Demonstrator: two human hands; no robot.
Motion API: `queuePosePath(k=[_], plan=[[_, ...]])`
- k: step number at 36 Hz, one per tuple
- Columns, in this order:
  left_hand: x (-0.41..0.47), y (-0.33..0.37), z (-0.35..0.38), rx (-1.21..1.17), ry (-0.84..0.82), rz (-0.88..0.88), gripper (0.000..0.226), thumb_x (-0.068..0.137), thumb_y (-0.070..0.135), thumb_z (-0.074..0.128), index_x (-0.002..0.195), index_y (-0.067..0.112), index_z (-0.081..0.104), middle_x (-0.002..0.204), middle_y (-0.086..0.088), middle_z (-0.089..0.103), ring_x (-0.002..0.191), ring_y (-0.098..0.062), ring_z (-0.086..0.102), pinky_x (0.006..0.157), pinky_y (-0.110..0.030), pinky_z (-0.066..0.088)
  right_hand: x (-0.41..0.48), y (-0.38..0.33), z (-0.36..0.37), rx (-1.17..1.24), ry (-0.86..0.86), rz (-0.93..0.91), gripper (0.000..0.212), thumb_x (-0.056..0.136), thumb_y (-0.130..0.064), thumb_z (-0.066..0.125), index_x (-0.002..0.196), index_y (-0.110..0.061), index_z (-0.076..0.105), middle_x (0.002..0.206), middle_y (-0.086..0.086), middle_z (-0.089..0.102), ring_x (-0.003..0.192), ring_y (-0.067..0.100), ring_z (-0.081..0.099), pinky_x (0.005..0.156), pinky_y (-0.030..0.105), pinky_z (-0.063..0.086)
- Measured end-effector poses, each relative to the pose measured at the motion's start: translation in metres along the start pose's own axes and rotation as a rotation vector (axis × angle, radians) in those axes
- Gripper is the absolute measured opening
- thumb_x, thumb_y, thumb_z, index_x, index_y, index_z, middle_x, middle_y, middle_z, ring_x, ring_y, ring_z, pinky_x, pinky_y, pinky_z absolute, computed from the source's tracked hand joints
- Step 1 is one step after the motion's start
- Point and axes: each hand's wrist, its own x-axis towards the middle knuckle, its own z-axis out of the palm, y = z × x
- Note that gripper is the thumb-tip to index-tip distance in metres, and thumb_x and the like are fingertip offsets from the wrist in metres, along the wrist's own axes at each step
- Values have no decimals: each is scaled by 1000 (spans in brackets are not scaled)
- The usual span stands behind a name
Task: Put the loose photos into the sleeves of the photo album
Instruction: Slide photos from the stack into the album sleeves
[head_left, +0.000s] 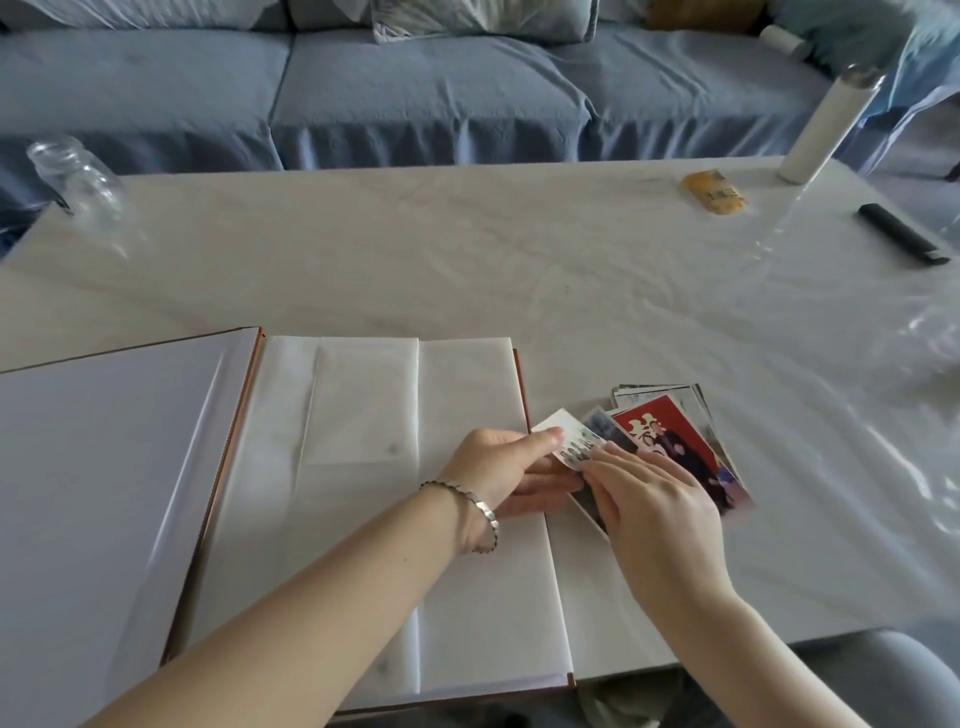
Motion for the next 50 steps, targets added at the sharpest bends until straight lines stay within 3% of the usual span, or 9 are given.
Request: queuePosePath(k=[6, 10, 14, 18, 22, 27, 29, 34, 50], plan=[[10, -3, -1, 128, 139, 120, 17, 87, -3, 57, 73, 5, 60, 64, -7, 65, 47, -11, 64, 52, -25, 56, -3, 1, 1, 100, -101, 49, 26, 78, -33, 64, 94, -16, 75, 101, 2, 71, 99, 19, 67, 93, 42, 41], [9, 4, -17, 334, 189, 331, 17, 89, 5, 58, 76, 15, 60, 70, 0, 66, 53, -3, 64, 51, -20, 54, 7, 0, -17, 363, -183, 370, 53, 80, -38, 63, 128, -16, 56, 131, -4, 52, 118, 7, 42, 101, 35, 38], [2, 15, -40, 458, 198, 495, 15, 90, 8, 58, 79, 17, 61, 70, 4, 66, 56, -1, 63, 53, -18, 53, 28, 5, -24, 526, -242, 577, 44, 80, -21, 71, 121, -17, 59, 94, -15, 66, 79, -9, 59, 63, 2, 43], [0, 20, -66, 461, 311, 609, 14, 89, 6, 58, 84, 19, 61, 70, 9, 67, 61, -3, 65, 63, -23, 55, 42, 5, -14, 696, -382, 564, 6, 81, -13, 69, 85, -16, 71, 53, -21, 63, 45, -5, 55, 47, 7, 44], [5, 13, -92, 916, 509, 655, 33, 95, 19, 51, 126, 10, 53, 123, -1, 60, 115, -14, 55, 100, -23, 37, 52, -2, 4, 748, -292, 651, 9, 83, -15, 66, 90, -12, 70, 52, -12, 63, 38, -2, 51, 43, 11, 46], [12, -9, -116, 1508, 583, 308, 93, 70, 67, -5, 150, 20, 5, 158, 0, -3, 145, -14, -4, 115, -34, -4, 68, -21, 26, 856, -192, 820, 14, 85, -17, 65, 96, -9, 68, 69, -3, 65, 39, 6, 53, 38, 12, 44], [13, -13, -122, 1502, 624, 260, 105, 58, 69, -11, 150, 20, 1, 158, 0, -9, 144, -14, -10, 114, -34, -8, 73, -29, 34, 877, -163, 836, 11, 85, -17, 66, 94, -11, 67, 69, -4, 64, 39, 5, 55, 44, 16, 48], [13, -15, -131, 1441, 710, 244, 78, 92, 60, 25, 149, 16, -6, 157, 1, -14, 143, -12, -16, 114, -33, -10, 79, -43, 50, 857, -122, 778, 5, 87, -18, 64, 92, -19, 62, 73, -6, 65, 40, 2, 58, 56, 29, 55], [13, -21, -136, 1339, 739, 376, 59, 100, 33, 26, 149, 18, -4, 157, 5, -6, 143, -9, -10, 113, -28, -11, 81, -75, 71, 730, 92, 615, 7, 86, -11, 64, 89, -12, 70, 68, -7, 64, 52, 13, 60, 53, 12, 47]])
